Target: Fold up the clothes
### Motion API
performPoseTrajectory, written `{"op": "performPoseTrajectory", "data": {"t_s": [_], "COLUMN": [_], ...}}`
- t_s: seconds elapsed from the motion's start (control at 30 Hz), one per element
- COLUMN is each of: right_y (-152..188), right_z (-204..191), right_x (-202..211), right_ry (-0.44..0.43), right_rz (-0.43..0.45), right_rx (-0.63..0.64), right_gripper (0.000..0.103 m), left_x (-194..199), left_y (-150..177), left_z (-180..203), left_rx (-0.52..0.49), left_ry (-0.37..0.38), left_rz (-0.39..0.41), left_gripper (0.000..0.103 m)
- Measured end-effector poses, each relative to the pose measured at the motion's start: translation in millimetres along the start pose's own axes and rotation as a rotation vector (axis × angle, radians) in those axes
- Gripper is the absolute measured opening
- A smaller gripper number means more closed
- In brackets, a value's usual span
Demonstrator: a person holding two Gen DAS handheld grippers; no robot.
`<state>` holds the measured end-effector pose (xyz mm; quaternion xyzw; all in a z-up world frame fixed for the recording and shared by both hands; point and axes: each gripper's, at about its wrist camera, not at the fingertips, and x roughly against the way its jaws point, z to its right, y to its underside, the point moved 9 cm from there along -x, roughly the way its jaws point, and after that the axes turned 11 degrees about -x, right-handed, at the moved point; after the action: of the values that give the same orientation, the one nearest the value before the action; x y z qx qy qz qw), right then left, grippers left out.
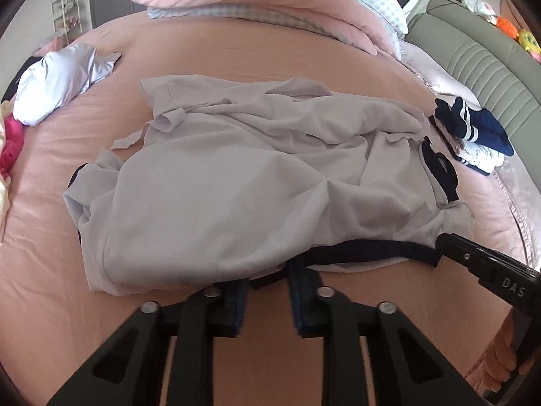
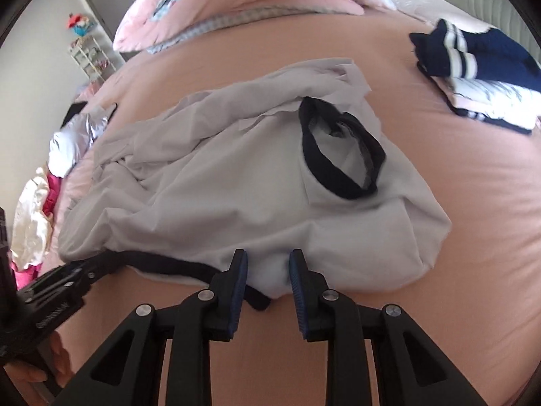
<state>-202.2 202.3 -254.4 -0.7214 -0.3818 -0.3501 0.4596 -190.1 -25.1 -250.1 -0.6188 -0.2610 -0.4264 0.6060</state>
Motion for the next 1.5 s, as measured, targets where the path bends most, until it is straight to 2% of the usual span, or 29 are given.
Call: {"op": "performPoseTrajectory", "data": {"t_s": [0.07,0.13,0.3,0.4,0.47,0.57,0.67,0.73,0.83,1.0,1.07,1.2,1.3,1.4,1.5], "right_y": [6,12,4,4,4,11,7,1,-8,-24,-30,-38,-37,-37,-34], "right_z": [7,7,9,3,0,-6,-6,-5,-4,-2,-1,-2,0,-2,-6], "right_x": [13,16,2,-10,-17,-15,-14,-9,-1,12,18,22,26,32,32], "right_ry": [-0.002,-0.005,0.015,0.028,0.037,-0.001,0.017,0.012,0.005,-0.007,-0.012,-0.018,-0.042,-0.082,-0.059], "right_rz": [0.019,-0.001,-0.006,-0.018,-0.025,-0.036,-0.012,0.01,0.044,0.099,0.121,0.148,0.155,0.168,0.186], "right_rx": [-0.043,-0.033,0.054,0.07,0.081,0.089,0.1,0.087,0.068,0.036,0.023,0.006,-0.02,-0.045,0.007], "right_gripper": [0.026,0.028,0.028,0.028,0.029,0.029,0.028,0.025,0.011,0.008,0.008,0.008,0.008,0.008,0.008], "left_x": [1,12,36,41,38,33,29,26,22,5,-4,-1,7,3,-1], "left_y": [-2,-11,-36,-41,-34,-24,-13,-6,4,27,30,17,5,7,9], "left_z": [-1,-5,-7,-5,0,6,13,18,25,38,36,30,28,27,26], "left_rx": [0.002,0.073,0.039,0.049,0.037,0.018,0.0,-0.013,-0.031,-0.076,-0.067,-0.068,-0.055,-0.069,-0.083], "left_ry": [0.006,0.081,0.047,0.061,0.071,0.087,0.103,0.114,0.13,0.152,0.111,0.04,0.053,0.037,0.021], "left_rz": [0.009,0.05,0.131,0.137,0.118,0.089,0.061,0.042,0.013,-0.068,-0.084,-0.011,0.036,0.03,0.025], "left_gripper": [0.005,0.005,0.004,0.004,0.004,0.004,0.004,0.005,0.005,0.005,0.005,0.005,0.007,0.02,0.022]}}
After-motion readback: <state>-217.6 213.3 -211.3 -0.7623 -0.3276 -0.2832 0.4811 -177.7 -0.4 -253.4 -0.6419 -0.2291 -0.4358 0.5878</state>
